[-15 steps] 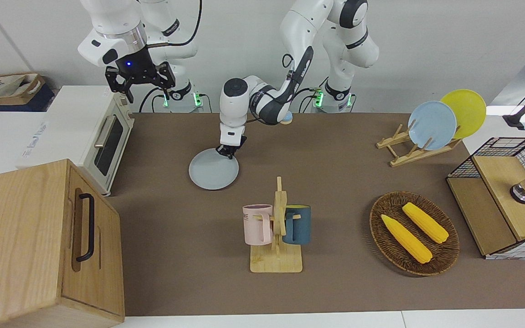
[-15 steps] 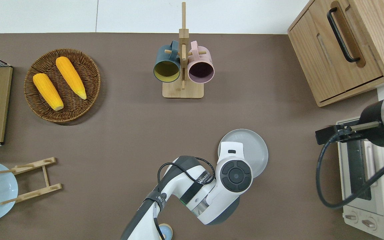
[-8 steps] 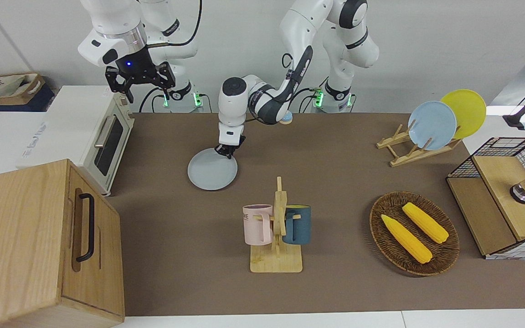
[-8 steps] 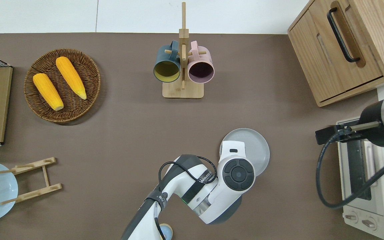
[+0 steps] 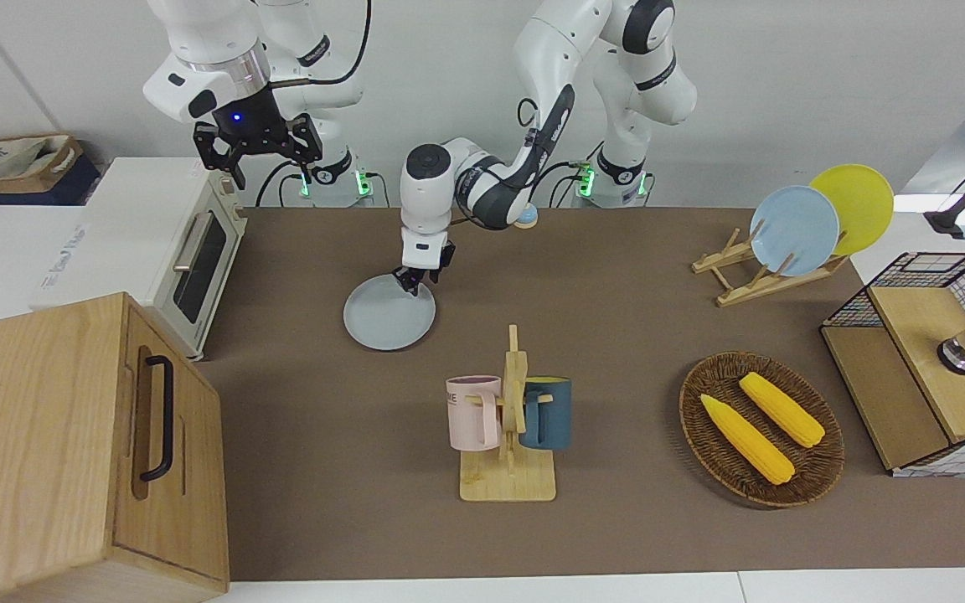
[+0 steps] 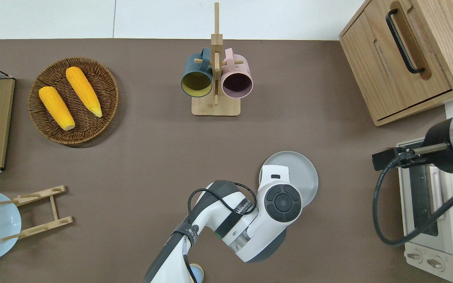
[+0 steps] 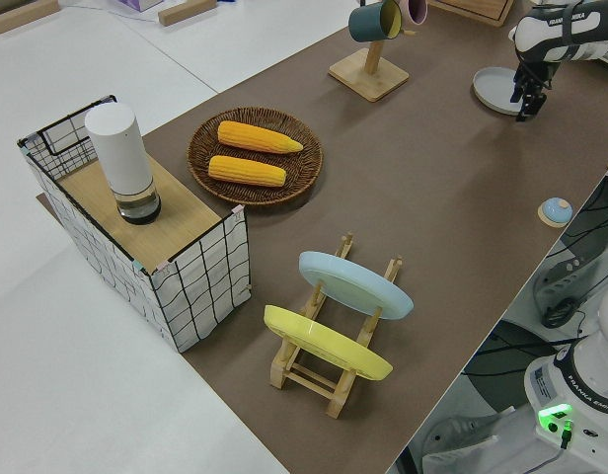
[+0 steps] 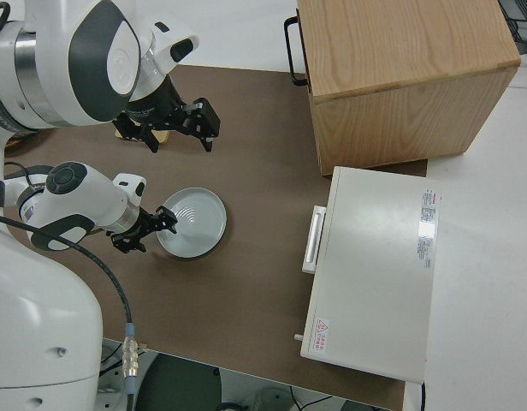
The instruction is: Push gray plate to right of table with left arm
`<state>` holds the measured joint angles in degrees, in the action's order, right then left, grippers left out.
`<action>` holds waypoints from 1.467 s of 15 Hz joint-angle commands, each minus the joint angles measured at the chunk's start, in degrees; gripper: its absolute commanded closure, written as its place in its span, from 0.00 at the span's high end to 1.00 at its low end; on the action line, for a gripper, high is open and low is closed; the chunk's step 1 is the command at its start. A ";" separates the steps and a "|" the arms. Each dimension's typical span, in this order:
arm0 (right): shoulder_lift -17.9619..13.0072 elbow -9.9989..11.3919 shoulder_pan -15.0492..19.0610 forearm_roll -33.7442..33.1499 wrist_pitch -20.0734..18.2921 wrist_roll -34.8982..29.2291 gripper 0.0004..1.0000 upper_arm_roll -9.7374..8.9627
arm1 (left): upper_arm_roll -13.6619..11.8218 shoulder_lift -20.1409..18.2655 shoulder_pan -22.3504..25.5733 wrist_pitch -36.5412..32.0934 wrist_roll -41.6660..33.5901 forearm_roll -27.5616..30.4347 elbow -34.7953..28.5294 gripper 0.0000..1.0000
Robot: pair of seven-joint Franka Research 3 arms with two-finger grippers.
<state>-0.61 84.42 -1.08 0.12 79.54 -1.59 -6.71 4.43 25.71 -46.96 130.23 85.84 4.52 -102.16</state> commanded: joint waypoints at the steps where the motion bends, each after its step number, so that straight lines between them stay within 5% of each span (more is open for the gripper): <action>1: -0.36 -0.22 1.16 0.59 -0.79 0.01 0.98 -0.76 | -0.21 1.01 -0.85 -2.53 0.91 -6.09 1.88 1.00; 11: -0.36 -0.22 1.16 0.59 -0.70 -0.08 0.98 -0.76 | -1.79 -1.97 3.89 -16.04 -8.30 -5.76 7.76 0.99; 22: -0.36 -0.22 1.16 0.59 -0.70 -0.08 0.98 -0.85 | -1.97 -14.71 17.86 -32.48 -33.26 -5.58 9.17 0.99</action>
<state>-0.61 84.42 -1.08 0.12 79.54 -1.59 -6.71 1.97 15.20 -32.64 102.69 59.29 -1.03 -92.38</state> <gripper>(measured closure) 0.013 0.009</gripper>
